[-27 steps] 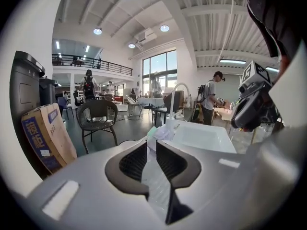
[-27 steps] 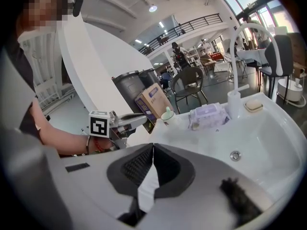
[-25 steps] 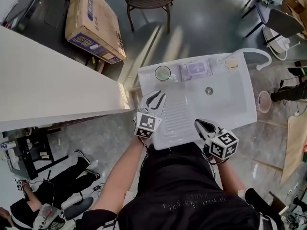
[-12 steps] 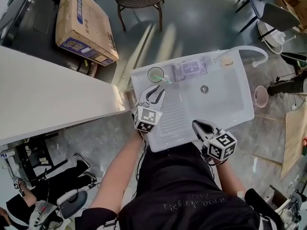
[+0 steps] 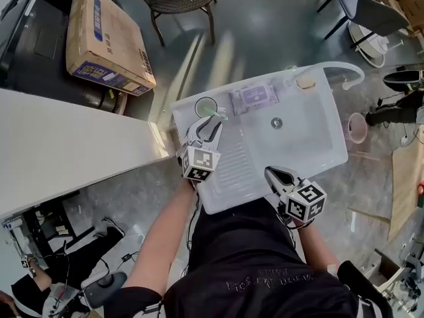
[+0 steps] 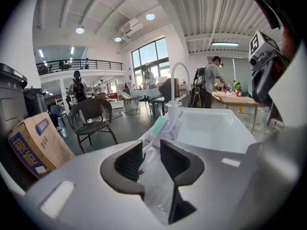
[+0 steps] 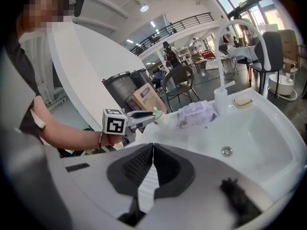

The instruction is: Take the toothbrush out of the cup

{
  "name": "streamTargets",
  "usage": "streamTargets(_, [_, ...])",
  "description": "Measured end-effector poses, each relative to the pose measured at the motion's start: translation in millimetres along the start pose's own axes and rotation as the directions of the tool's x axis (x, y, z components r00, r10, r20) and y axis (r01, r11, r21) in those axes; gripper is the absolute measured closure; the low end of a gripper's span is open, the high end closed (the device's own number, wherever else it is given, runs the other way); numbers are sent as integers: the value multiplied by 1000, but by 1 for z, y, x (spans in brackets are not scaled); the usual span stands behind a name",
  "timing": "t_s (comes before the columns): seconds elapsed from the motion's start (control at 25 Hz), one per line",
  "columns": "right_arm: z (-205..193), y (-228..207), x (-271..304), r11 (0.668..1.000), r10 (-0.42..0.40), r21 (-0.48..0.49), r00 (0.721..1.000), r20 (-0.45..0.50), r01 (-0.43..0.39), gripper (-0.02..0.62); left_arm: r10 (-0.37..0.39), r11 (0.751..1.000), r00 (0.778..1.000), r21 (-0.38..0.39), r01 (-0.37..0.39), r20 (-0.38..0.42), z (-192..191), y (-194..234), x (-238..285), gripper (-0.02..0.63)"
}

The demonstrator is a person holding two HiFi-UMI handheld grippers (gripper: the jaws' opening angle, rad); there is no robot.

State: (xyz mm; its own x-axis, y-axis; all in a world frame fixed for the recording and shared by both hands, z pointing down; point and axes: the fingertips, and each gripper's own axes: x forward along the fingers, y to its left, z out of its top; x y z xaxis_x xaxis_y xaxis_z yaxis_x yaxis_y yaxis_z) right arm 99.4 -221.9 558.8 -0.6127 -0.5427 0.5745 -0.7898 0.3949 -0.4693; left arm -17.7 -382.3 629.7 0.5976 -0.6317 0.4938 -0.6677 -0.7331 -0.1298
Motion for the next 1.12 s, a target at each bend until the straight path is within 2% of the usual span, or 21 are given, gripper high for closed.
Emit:
streamTargets(0.24, [2,-5,-1,1000,-7,8,1000,6,7,583,6,1000,1000,13,-6,0,2,2,9,482])
streamTargets(0.44, [3,-10,-2,1000,-18,21,1000,8,18,583,12,997,1000,74,-11,-15,3,-1,17,482])
streamTargets(0.68, [3,-17,-6,999,-31,34,999,12,31,583,30,995,999,95,-28,-22,5,-1,26,482])
streamTargets(0.88, [1,-22,-9,998,-43,47,999,15,42,583,61,996,998,66,-59,-28,4,8,28,516])
streamTargets(1.12, [3,-22,-6,998,-37,48,999,18,36,583,84,994,996,73,-83,-12,9,19,25,538])
